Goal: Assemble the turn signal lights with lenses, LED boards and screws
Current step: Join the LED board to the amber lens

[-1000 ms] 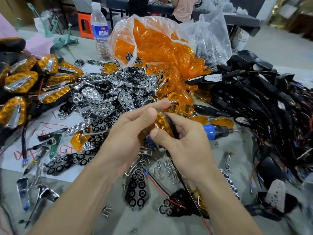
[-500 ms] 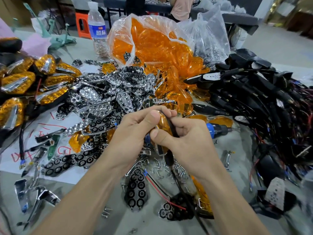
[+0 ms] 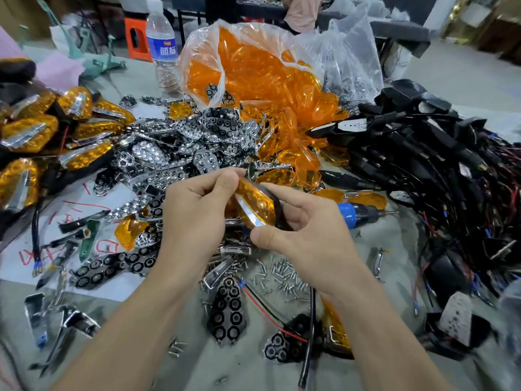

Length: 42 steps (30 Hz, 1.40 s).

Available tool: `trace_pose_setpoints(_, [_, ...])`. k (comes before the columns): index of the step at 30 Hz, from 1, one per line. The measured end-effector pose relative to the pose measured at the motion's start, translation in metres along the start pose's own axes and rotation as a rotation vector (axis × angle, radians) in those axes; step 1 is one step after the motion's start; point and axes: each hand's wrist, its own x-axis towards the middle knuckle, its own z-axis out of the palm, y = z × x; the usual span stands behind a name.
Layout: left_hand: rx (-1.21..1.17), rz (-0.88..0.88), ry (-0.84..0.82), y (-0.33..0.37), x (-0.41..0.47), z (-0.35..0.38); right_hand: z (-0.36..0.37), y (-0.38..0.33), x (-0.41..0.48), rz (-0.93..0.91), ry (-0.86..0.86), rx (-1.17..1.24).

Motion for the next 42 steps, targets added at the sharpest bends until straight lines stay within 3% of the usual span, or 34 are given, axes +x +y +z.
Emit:
trace_pose_setpoints(5, [-0.04,0.0,-0.122,0.003,-0.003,-0.001,-0.001,-0.003,-0.002,-0.146,0.056,-0.098])
trace_pose_setpoints(11, [0.145,0.082,-0.302,0.001,-0.011,0.006,0.0,0.008,-0.002,-0.166,0.272,-0.279])
trace_pose_setpoints(15, [0.039,0.008,-0.347,-0.002,-0.011,0.01,0.004,0.009,-0.002,-0.217,0.302,-0.365])
trace_pose_setpoints(17, [-0.124,-0.045,-0.327,-0.002,-0.009,0.01,0.0,0.007,0.001,-0.204,0.238,-0.22])
trace_pose_setpoints(20, [-0.358,-0.098,-0.366,0.0,-0.006,0.009,-0.009,0.004,0.006,-0.03,0.219,0.208])
trace_pose_setpoints(23, [-0.394,-0.04,-0.44,0.002,-0.005,0.006,-0.012,0.002,0.007,0.18,0.143,0.282])
trace_pose_setpoints(26, [-0.333,0.049,-0.519,0.005,-0.003,0.001,-0.01,0.002,0.004,0.218,-0.018,0.373])
trace_pose_setpoints(31, [-0.304,0.068,-0.617,0.011,0.003,-0.012,-0.012,0.002,0.002,-0.041,0.057,0.197])
trace_pose_setpoints(34, [-0.299,0.053,-0.525,0.011,0.002,-0.012,-0.007,0.001,-0.001,-0.206,0.235,-0.052])
trace_pose_setpoints(37, [-0.189,0.121,-0.423,0.009,0.002,-0.01,-0.006,0.003,-0.002,-0.225,0.365,-0.208])
trace_pose_setpoints(42, [-0.142,0.176,-0.438,0.012,-0.002,-0.008,-0.006,0.002,-0.006,-0.283,0.349,-0.281])
